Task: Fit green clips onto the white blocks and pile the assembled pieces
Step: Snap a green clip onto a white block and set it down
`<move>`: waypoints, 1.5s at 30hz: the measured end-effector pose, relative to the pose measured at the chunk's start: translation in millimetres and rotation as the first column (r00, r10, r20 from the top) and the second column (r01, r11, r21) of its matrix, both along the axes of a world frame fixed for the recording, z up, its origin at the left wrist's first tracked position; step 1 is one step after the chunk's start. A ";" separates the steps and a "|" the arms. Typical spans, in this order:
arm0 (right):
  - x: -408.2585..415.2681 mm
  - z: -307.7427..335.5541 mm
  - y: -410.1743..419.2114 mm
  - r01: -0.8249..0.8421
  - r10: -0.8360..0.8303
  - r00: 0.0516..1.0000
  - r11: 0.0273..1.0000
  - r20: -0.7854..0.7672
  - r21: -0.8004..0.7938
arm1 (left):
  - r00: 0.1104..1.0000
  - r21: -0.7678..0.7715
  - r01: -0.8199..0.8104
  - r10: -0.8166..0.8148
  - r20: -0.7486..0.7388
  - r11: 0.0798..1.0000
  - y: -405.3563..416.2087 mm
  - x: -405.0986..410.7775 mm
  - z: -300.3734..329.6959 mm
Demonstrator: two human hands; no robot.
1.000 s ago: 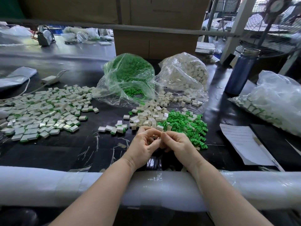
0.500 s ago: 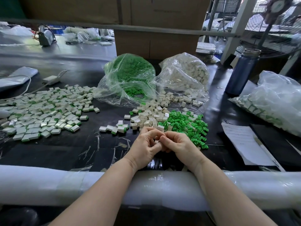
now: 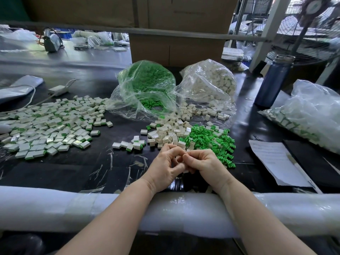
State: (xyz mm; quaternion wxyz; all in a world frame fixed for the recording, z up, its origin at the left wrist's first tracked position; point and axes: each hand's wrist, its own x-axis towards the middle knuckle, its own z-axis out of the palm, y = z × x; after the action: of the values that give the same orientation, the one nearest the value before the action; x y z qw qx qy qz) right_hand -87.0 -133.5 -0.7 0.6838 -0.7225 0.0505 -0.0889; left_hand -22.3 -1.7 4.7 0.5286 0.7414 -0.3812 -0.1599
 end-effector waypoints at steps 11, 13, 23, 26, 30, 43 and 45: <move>-1.5 1.9 0.3 0.040 -0.042 0.999 0.998 -0.028 -0.052 | 1.000 0.024 0.001 -0.002 0.022 1.000 -0.9 -0.4 -0.8; -1.6 2.6 0.6 0.046 -0.048 0.998 0.997 -0.027 -0.066 | 1.000 0.029 -0.002 0.001 0.024 1.000 -1.2 -0.4 -0.4; -1.6 3.0 0.5 0.047 -0.050 0.998 0.998 -0.046 -0.048 | 0.999 0.038 0.006 -0.008 0.037 0.999 -1.7 -0.6 0.3; -2.0 2.9 0.4 0.042 -0.044 0.998 0.998 -0.049 -0.042 | 0.999 0.043 0.008 -0.010 0.038 0.999 -1.5 -1.1 0.9; -2.1 2.9 0.4 0.042 -0.044 0.998 0.998 -0.047 -0.040 | 1.000 0.030 0.016 -0.016 0.024 0.999 -1.6 -2.2 2.2; -1.8 3.7 2.0 0.047 -0.048 0.998 0.999 -0.041 -0.027 | 0.999 0.042 0.016 -0.017 0.038 0.999 -1.3 -0.6 -1.1; -1.2 3.8 3.1 0.040 -0.040 0.999 0.999 -0.032 -0.011 | 0.999 0.036 0.009 -0.010 0.035 0.999 -1.3 -0.2 -1.6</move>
State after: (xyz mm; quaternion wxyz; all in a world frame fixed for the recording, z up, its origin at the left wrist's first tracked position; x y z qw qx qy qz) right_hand -88.2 -130.4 3.1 0.6773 -0.7262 0.0754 -0.0911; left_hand -22.5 -3.0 3.1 0.5076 0.7517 -0.3910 -0.1563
